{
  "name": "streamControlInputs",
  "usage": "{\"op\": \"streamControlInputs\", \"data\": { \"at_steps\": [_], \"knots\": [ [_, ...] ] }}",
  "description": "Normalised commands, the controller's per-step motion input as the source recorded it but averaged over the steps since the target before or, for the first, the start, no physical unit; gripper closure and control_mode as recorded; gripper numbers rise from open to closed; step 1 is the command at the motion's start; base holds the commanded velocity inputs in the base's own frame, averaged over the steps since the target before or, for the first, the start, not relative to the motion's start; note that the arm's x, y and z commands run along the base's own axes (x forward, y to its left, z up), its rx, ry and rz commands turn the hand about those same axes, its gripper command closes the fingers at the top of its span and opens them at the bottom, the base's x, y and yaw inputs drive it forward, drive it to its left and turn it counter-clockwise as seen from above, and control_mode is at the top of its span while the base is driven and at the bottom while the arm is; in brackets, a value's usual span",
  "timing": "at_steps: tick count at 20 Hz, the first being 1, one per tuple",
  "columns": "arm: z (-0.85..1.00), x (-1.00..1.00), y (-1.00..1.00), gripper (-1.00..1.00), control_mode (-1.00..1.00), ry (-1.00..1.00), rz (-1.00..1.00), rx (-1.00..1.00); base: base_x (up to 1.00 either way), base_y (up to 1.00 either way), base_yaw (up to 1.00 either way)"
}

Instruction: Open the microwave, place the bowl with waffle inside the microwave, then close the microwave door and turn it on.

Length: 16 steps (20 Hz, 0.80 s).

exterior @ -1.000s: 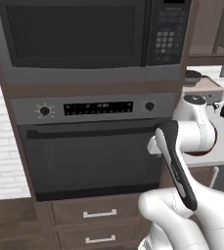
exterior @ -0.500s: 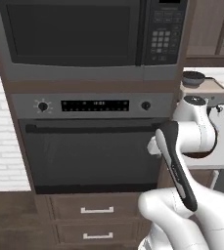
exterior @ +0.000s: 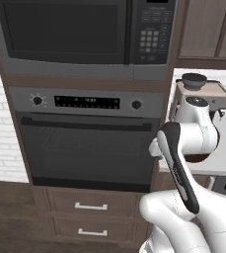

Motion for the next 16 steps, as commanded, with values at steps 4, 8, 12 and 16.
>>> {"op": "streamControlInputs", "data": {
  "at_steps": [4, 8, 12, 16],
  "knots": [
    [0.06, -0.18, 0.00, -1.00, -1.00, -0.09, 0.08, -0.02, -0.05, -0.03, 0.05],
    [0.48, -0.20, 0.18, -1.00, -1.00, -0.13, 0.00, 0.00, 0.00, 0.00, 0.00],
    [0.76, -0.15, 0.34, -1.00, -1.00, -0.20, 0.00, -0.02, 0.00, 0.00, 0.00],
    [0.79, -0.04, 0.48, -1.00, -1.00, -0.17, -0.07, -0.08, 0.00, 0.00, 0.00]
  ]
}}
